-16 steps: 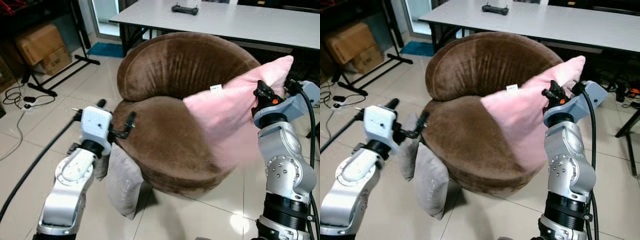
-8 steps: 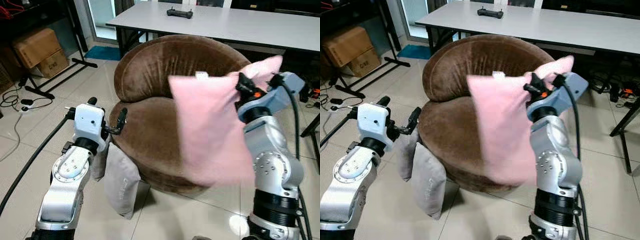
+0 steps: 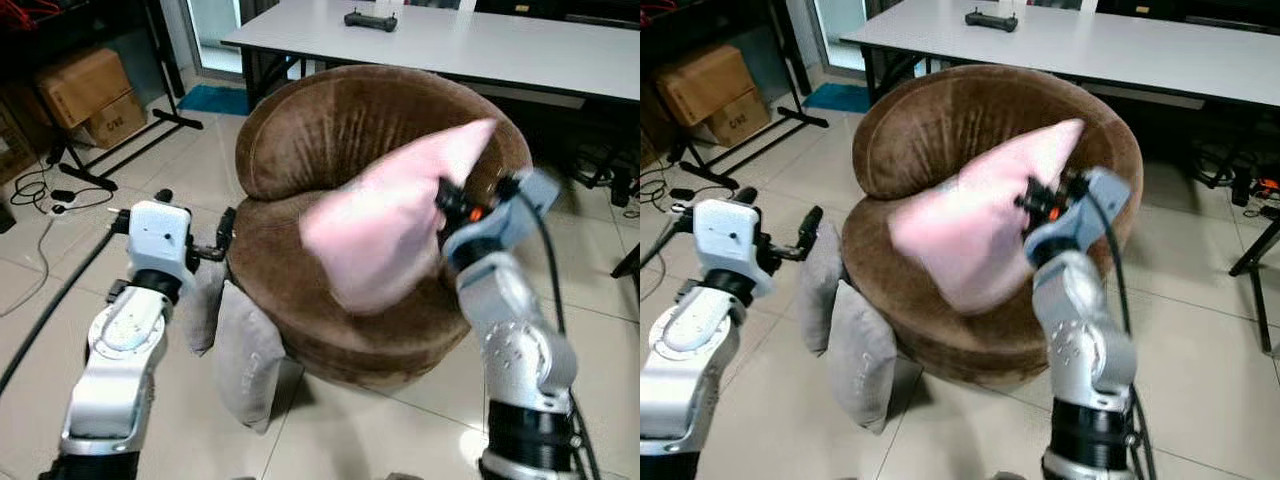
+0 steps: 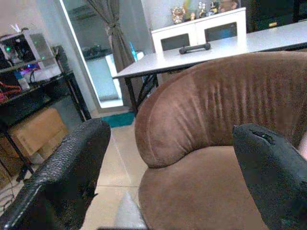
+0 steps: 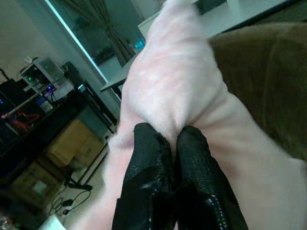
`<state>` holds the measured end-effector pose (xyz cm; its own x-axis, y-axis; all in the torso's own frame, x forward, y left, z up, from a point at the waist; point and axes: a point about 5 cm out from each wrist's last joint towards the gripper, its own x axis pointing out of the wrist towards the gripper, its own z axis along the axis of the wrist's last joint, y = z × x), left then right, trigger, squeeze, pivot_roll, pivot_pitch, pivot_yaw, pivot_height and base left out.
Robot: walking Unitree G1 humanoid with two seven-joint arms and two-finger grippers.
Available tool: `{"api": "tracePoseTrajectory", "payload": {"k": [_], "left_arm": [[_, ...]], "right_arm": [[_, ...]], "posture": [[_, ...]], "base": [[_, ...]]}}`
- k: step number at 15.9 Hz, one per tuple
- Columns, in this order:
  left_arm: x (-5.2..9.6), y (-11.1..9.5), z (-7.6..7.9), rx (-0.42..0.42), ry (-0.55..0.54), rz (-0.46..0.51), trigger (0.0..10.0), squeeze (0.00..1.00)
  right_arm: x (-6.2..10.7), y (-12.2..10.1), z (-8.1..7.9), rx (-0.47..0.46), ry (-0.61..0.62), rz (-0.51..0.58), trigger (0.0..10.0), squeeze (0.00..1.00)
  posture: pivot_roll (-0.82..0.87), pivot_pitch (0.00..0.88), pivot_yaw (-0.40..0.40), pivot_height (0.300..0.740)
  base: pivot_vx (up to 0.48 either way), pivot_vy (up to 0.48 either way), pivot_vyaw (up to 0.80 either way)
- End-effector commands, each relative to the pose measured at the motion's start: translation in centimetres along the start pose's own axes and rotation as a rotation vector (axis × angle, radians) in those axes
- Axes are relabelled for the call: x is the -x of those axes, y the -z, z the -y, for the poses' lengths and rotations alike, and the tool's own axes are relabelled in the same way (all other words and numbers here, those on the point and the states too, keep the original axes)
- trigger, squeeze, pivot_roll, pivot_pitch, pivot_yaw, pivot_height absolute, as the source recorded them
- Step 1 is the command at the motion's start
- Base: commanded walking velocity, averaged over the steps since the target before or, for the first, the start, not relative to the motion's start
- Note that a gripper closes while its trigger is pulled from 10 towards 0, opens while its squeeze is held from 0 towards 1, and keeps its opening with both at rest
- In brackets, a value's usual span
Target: Move the pillow to the sofa from floor
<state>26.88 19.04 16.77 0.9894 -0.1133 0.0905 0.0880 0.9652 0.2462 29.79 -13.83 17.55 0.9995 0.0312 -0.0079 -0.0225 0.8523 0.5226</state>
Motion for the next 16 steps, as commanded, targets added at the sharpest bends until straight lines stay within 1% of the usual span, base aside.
{"api": "tracePoseTrajectory", "payload": {"k": [1, 4, 5, 6, 8, 10, 11, 13, 16], "left_arm": [[0.1, -0.5, -0.3, -0.010, 0.005, 0.013, 10.0, 0.00], [0.4, -0.5, -0.8, -0.025, 0.016, 0.013, 10.0, 0.00], [0.4, -0.5, -0.8, -0.025, 0.016, 0.013, 10.0, 0.00], [0.5, -0.4, -0.6, -0.034, 0.031, 0.009, 10.0, 0.00], [0.7, -0.6, -0.7, -0.032, 0.025, 0.009, 10.0, 0.00], [0.9, -0.9, -0.8, -0.032, 0.025, 0.012, 10.0, 0.00], [1.0, -0.7, -0.8, -0.034, 0.029, 0.008, 10.0, 0.00], [1.0, -0.6, -0.7, -0.040, 0.037, 0.000, 10.0, 0.00], [1.1, -0.8, -0.8, -0.043, 0.045, -0.001, 10.0, 0.00]], "right_arm": [[0.1, -0.9, -0.7, 0.002, -0.033, 0.052, 10.0, 0.00], [0.6, -0.3, -1.0, 0.005, -0.057, 0.033, 10.0, 0.00], [0.6, -0.3, -1.0, 0.005, -0.057, 0.033, 10.0, 0.00], [0.6, -0.1, -0.9, 0.004, -0.061, 0.028, 10.0, 0.00], [0.5, 0.0, -1.3, 0.002, -0.078, 0.021, 10.0, 0.00], [0.5, -0.2, -1.9, -0.007, -0.100, 0.019, 10.0, 0.00], [0.4, -0.3, -2.0, 0.001, -0.107, 0.018, 10.0, 0.00], [0.3, -0.3, -1.6, 0.007, -0.093, 0.019, 10.0, 0.00], [0.3, -0.5, -1.5, 0.008, -0.084, 0.030, 10.0, 0.00]], "posture": [[0.01, 0.000, 0.038, 0.740], [0.02, 0.000, 0.042, 0.740], [0.02, 0.000, 0.042, 0.740], [0.04, 0.000, 0.024, 0.740], [0.04, 0.000, 0.019, 0.740], [0.03, 0.000, 0.017, 0.740], [0.03, 0.000, 0.019, 0.740], [0.04, 0.000, 0.022, 0.740], [0.03, 0.000, 0.031, 0.740]], "base": [[0.259, 0.000, 0.00], [0.260, 0.000, 0.00], [0.259, 0.000, 0.00], [0.262, 0.000, 0.00], [0.259, 0.000, 0.00], [0.261, 0.000, -0.80], [0.255, 0.000, -0.80], [0.261, 0.000, -0.80], [0.260, 0.000, 0.00]]}}
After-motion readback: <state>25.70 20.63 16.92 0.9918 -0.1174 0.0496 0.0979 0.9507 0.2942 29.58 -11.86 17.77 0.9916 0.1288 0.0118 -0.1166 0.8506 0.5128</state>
